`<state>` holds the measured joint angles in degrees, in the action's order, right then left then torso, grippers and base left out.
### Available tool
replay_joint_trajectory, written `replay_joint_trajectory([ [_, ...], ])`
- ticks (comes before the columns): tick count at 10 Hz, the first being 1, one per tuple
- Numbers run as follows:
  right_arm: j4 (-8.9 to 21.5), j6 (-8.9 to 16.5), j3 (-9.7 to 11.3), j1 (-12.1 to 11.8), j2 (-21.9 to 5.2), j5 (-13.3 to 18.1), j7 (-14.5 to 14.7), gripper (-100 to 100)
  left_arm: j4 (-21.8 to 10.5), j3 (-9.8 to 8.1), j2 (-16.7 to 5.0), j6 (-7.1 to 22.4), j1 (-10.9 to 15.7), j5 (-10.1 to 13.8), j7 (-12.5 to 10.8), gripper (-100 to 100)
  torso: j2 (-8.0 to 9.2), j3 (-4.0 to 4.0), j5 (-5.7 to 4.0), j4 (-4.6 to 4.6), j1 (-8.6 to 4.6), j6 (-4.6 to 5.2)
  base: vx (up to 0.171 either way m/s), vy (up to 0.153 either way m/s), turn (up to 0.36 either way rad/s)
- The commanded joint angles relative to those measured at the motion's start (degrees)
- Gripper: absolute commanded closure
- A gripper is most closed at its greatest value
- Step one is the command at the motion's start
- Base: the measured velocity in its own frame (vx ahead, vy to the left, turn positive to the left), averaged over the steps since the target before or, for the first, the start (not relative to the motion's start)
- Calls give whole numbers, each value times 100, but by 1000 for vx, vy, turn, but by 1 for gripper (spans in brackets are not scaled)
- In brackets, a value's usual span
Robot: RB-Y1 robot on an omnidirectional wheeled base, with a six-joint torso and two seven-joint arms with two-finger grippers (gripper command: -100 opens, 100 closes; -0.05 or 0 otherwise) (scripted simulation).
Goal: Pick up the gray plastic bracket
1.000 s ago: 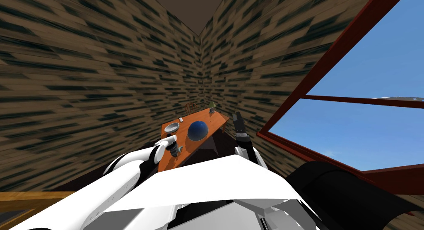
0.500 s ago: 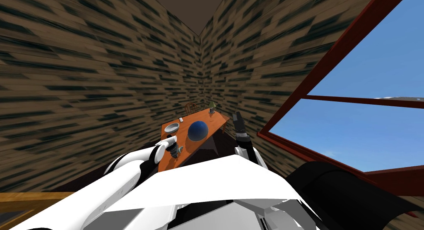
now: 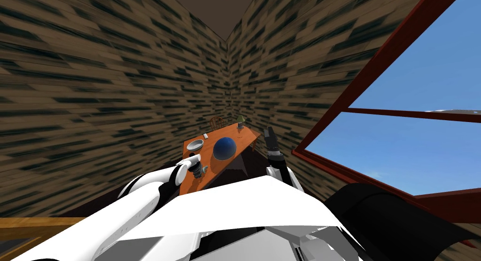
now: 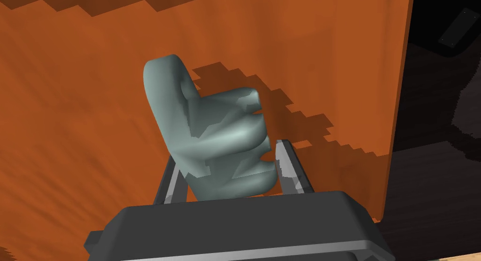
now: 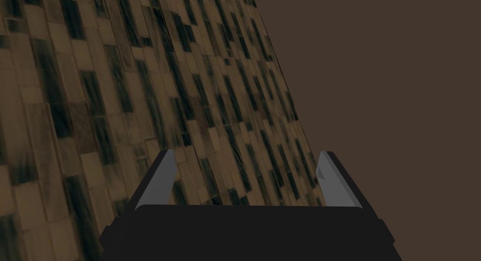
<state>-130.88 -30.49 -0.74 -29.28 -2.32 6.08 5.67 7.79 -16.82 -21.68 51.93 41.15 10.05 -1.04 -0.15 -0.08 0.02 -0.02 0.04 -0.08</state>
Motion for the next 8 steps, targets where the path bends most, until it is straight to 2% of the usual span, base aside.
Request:
replay_joint_trajectory([
  [1, 0, 0, 0, 0, 0, 0, 0, 0, 0, 0, 0, 0, 0, 0, 0, 0, 0, 0, 0, 0, 0, 0, 0, 0, 0],
  [2, 0, 0, 0, 0, 0, 0, 0, 0, -75, -16, -102, 117, 180, -7, 27, 100, 0, 0, 0, 0, 0, 0, -33, -19, -11],
  [4, 0, 0, 0, 0, 0, 0, 0, 0, -145, -19, -120, 153, 207, -8, 29, 100, 12, 12, -9, 12, -15, 6, -34, -24, -7],
  [7, 0, 0, 0, 0, 0, 0, 0, 0, -10, -22, -129, 225, 204, -9, 25, 100, 9, 6, -2, 2, -3, 1, -11, -2, 4],
  [8, 0, 0, 0, 0, 0, 0, 0, 0, -31, -21, -130, 214, 212, -10, 27, 0, 5, 4, -2, 2, -2, 1, 0, 0, 0],
])
